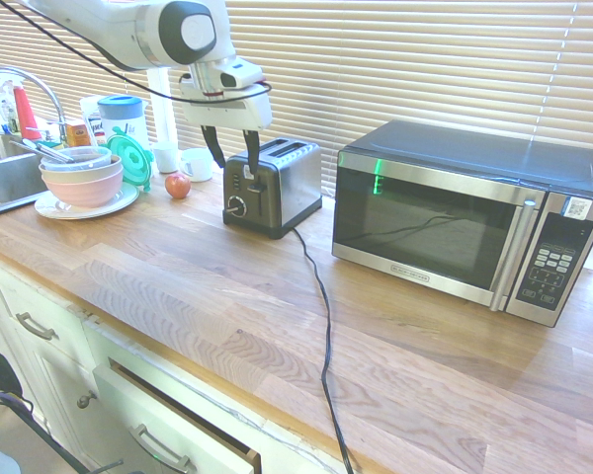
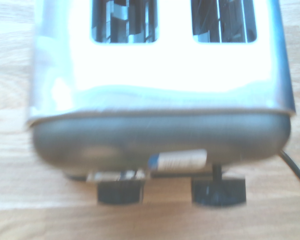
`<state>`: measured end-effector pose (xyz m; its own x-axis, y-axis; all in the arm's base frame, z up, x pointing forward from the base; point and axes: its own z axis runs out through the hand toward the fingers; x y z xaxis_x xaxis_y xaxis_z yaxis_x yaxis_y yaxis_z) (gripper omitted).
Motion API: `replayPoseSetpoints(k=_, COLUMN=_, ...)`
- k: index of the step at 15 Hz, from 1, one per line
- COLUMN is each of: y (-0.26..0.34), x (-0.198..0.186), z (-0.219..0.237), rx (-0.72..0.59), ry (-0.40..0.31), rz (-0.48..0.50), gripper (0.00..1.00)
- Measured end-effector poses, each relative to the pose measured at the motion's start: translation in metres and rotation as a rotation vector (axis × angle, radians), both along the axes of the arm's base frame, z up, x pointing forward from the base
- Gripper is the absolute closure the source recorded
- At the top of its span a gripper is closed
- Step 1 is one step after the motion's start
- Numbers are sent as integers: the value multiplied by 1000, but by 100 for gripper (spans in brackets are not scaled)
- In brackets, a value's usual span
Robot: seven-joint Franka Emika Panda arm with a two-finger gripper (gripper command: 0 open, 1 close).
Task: Press the toaster
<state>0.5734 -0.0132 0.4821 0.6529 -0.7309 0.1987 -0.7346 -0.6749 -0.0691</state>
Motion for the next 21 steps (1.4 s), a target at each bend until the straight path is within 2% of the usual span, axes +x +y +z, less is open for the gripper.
replayPoseSetpoints(k=13, y=-5, x=33, z=0, rx=-16, ry=22, rz=-6, gripper=0)
replayPoseSetpoints(k=14, y=-4, x=34, z=-2, rx=-17, ry=23, rz=-3, gripper=100)
replayPoseSetpoints(k=21, y=1, x=34, z=-2, rx=-15, ry=18, rz=-9, gripper=100)
